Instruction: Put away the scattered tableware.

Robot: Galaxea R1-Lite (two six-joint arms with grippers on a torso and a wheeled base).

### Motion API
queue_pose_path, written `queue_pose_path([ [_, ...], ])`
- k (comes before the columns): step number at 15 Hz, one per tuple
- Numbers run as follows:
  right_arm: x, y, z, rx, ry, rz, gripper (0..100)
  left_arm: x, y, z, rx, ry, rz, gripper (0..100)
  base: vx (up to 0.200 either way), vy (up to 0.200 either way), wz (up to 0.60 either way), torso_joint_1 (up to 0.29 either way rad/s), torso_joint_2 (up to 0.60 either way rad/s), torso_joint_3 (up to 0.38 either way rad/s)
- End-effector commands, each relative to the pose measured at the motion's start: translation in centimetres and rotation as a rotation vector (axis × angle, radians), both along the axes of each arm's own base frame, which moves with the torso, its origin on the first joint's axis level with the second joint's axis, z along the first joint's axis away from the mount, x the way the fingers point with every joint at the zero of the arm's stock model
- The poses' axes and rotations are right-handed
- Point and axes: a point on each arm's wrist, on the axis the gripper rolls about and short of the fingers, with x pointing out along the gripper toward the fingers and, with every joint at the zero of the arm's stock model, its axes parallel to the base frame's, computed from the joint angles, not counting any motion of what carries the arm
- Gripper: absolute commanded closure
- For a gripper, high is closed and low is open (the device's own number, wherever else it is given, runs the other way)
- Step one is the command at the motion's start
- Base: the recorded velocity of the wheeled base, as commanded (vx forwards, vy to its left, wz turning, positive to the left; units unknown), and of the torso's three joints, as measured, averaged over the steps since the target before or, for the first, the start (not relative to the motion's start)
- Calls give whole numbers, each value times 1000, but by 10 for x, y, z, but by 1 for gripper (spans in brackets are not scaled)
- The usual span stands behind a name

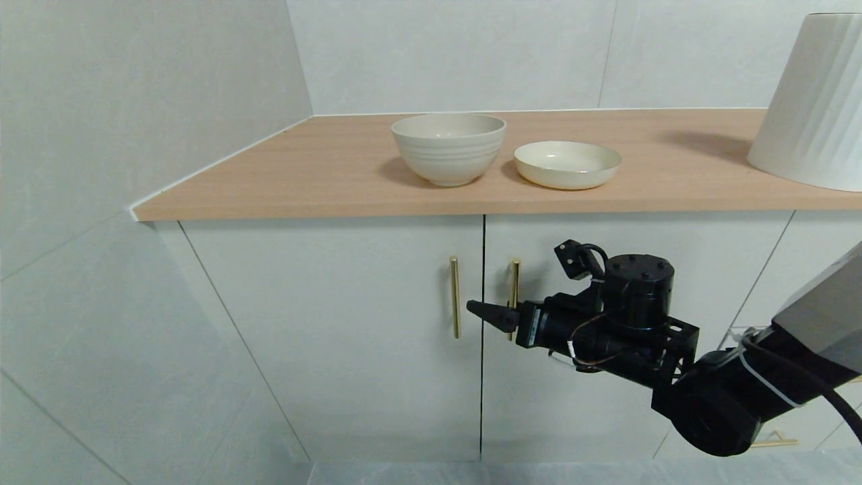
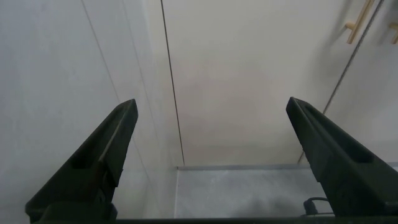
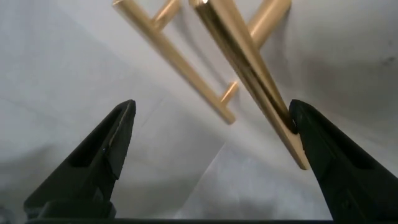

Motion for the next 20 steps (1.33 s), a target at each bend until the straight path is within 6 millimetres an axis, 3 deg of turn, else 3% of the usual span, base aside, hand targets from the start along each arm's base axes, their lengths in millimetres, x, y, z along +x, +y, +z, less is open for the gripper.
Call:
queue_pose_path([
  [1, -12, -8, 13, 24, -2, 73, 0, 0, 0, 0, 0, 0, 0, 0, 0, 0, 0, 0, 0, 0],
  [10, -42, -53, 37, 29, 98, 321, 0, 0, 0, 0, 0, 0, 0, 0, 0, 0, 0, 0, 0, 0],
  [20, -43, -56, 35, 27, 108, 336, 0, 0, 0, 0, 3, 1, -1, 0, 0, 0, 0, 0, 0, 0],
])
